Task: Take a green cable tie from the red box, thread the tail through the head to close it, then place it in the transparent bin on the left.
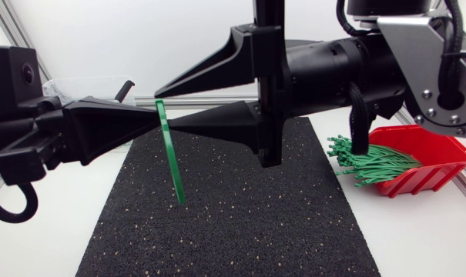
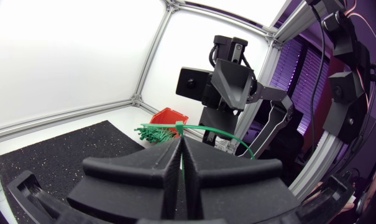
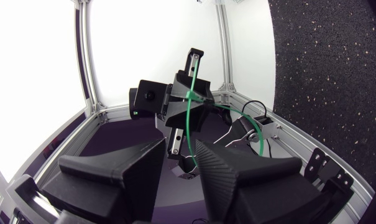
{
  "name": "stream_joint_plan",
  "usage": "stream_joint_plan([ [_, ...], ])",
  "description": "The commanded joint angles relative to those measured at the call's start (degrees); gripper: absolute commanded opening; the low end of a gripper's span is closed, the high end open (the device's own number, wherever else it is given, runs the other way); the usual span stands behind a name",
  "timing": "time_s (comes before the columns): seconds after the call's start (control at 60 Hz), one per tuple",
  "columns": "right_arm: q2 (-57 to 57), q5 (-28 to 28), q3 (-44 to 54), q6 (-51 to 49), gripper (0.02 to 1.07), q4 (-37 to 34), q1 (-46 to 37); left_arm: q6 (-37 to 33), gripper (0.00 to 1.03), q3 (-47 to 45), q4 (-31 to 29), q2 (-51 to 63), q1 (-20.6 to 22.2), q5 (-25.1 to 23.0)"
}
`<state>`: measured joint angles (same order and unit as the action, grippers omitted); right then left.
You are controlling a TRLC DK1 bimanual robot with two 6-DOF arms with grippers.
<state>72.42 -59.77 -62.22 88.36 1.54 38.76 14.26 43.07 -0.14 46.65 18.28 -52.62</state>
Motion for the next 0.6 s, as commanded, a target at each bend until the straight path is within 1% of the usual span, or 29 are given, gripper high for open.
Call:
stream_joint_plan([
  [0.0, -1.0, 0.2, 1.2, 1.5, 0.5, 0.8, -1.6, -1.8, 0.04, 0.9, 1.0, 0.9, -1.2, -1.3],
  [0.083, -0.4, 0.2, 1.4, 1.5, 0.5, 1.4, -3.1, -1.7, 0.04, 0.8, 0.9, 0.7, -1.6, -2.4],
  [0.3, 3.9, 0.3, 1.9, 1.5, 0.5, 4.2, -4.9, -2.0, 0.04, 0.4, 0.5, -0.5, 3.0, -2.4],
  [0.433, 4.9, 0.3, 1.0, 1.5, 0.49, 3.9, -4.8, -3.6, 0.04, 0.7, 0.5, 0.0, 3.5, -2.5],
  [0.5, 4.9, 0.3, 0.9, 1.5, 0.46, 3.5, -4.8, -4.8, 0.04, 1.1, 0.1, 0.4, 3.6, -2.5],
  [0.583, 4.6, 0.3, 0.7, 1.6, 0.46, 3.3, -4.8, -5.2, 0.04, 1.1, -0.3, 0.5, 3.6, -3.2],
])
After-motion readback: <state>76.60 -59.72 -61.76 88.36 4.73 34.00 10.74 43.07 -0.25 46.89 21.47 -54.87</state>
